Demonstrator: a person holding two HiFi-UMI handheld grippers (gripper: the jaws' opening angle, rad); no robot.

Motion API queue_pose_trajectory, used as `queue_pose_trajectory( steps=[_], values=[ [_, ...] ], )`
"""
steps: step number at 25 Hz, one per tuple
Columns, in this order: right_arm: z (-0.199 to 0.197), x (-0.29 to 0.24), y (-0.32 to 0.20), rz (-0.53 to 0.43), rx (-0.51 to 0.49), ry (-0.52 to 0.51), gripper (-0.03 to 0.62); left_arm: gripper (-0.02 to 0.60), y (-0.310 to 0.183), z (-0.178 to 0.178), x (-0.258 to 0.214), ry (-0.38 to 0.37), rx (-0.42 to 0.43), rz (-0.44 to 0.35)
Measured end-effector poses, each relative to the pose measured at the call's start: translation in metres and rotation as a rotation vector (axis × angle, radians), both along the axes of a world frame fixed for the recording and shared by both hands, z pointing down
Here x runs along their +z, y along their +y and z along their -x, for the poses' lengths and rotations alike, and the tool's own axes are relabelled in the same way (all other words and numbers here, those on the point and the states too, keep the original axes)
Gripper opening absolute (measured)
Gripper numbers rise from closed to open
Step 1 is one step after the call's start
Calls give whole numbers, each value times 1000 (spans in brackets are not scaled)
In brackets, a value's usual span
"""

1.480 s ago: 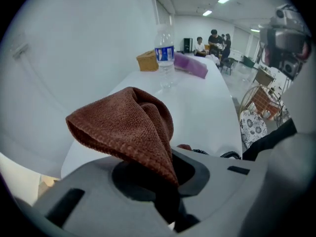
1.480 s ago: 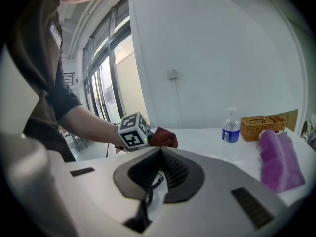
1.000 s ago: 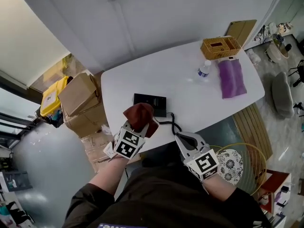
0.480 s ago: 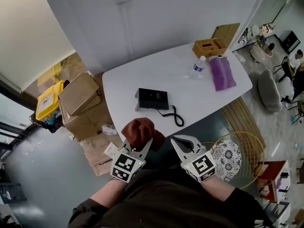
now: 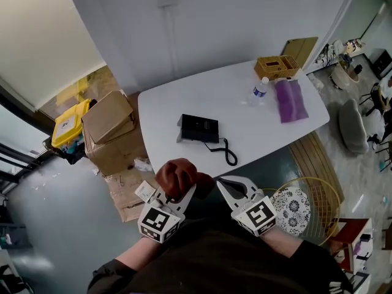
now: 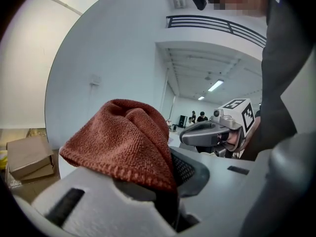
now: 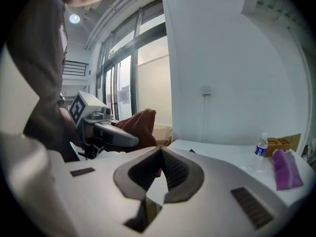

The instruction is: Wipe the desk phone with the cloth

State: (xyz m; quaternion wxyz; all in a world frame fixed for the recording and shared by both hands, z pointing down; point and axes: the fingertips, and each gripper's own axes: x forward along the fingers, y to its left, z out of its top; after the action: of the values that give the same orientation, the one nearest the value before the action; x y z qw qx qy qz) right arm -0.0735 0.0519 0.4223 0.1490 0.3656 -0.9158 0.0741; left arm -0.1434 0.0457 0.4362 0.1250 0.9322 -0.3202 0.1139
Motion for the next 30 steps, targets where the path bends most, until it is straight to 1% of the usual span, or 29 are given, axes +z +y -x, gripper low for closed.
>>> queue_pose_trajectory(
  steps=[4, 11, 16, 30],
  values=[
    [-10, 6, 1, 18, -22, -9, 26, 57, -1, -11, -3, -9, -27, 9],
    [-15, 5, 1, 13, -46, -23, 26, 57, 2, -26, 0, 1, -24, -1],
    [-26, 10, 2, 20, -28, -21, 26, 57, 4, -32, 0, 0, -26, 2],
    [-30, 8, 11, 18, -31, -21, 26, 57, 13, -41, 1, 0, -14, 4]
  ],
)
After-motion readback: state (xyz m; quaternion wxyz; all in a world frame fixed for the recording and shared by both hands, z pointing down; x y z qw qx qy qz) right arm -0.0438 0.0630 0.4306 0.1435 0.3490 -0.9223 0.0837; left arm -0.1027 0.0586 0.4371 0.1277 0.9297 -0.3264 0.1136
